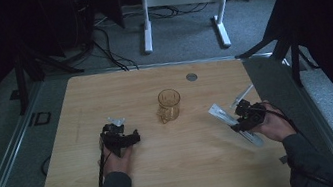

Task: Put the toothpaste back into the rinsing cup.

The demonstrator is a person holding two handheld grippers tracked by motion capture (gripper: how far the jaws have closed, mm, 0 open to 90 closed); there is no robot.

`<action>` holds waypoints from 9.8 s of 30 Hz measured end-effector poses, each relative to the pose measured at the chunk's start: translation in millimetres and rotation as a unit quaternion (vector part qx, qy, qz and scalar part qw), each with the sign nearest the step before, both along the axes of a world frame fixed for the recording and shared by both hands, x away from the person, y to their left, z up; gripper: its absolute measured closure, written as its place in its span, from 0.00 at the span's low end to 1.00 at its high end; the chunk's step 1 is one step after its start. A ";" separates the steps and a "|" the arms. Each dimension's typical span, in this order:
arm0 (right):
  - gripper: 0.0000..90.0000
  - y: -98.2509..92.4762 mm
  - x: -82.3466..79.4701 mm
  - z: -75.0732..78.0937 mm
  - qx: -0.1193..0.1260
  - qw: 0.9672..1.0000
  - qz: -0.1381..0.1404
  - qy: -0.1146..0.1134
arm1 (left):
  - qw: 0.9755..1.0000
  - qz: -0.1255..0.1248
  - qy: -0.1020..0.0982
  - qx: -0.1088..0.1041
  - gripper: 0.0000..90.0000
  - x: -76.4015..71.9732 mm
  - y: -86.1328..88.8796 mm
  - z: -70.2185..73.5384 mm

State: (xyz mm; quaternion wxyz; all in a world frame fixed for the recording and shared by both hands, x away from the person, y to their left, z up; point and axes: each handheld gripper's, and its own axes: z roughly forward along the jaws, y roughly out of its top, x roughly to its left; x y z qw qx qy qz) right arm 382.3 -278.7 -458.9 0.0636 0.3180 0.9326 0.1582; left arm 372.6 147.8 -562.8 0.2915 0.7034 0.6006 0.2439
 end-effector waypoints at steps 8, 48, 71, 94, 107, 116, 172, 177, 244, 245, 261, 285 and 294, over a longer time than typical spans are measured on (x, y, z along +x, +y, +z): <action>0.79 -1.3 0.5 2.3 0.025 1.000 -0.006 -0.007 | 1.000 0.000 0.000 0.000 0.14 0.0 0.0 0.0; 0.79 -10.2 6.1 35.6 0.180 0.979 -0.048 -0.087 | 1.000 0.000 0.000 0.000 0.14 0.0 0.0 0.0; 0.79 6.9 12.2 46.1 0.221 0.967 -0.055 -0.112 | 1.000 0.000 0.000 -0.001 0.14 0.0 -0.1 -0.1; 0.80 24.4 19.5 75.2 0.250 0.956 -0.055 -0.146 | 1.000 0.001 -0.001 -0.001 0.14 -0.4 -0.4 -0.1; 0.80 26.5 22.1 77.9 0.255 0.950 -0.068 -0.164 | 1.000 0.000 -0.001 -0.001 0.14 -0.4 -0.4 -0.1; 0.79 27.4 22.8 87.9 0.264 0.945 -0.072 -0.181 | 1.000 0.000 -0.001 -0.001 0.14 -0.4 -0.3 -0.1; 0.80 51.7 40.3 93.5 0.324 0.919 -0.086 -0.208 | 1.000 0.000 -0.001 -0.001 0.14 0.4 -0.8 0.0; 0.80 53.1 41.9 90.3 0.321 0.920 -0.090 -0.209 | 1.000 0.000 -0.001 -0.001 0.14 0.6 -0.8 0.0; 0.79 94.2 60.9 89.2 0.333 0.913 -0.102 -0.211 | 1.000 -0.001 -0.001 -0.001 0.14 1.1 -1.1 0.0; 0.79 94.9 60.9 88.9 0.332 0.914 -0.102 -0.211 | 1.000 -0.001 -0.001 -0.001 0.14 1.1 -1.1 0.0; 0.79 107.8 62.5 86.7 0.330 0.915 -0.100 -0.209 | 1.000 -0.001 -0.001 -0.001 0.14 1.1 -1.1 0.0; 0.79 125.6 68.3 84.1 0.342 0.910 -0.115 -0.204 | 1.000 -0.001 -0.001 -0.001 0.14 1.1 -1.1 0.0; 0.79 135.7 72.0 84.4 0.336 0.913 -0.113 -0.204 | 1.000 -0.001 -0.001 -0.001 0.14 1.1 -1.1 0.0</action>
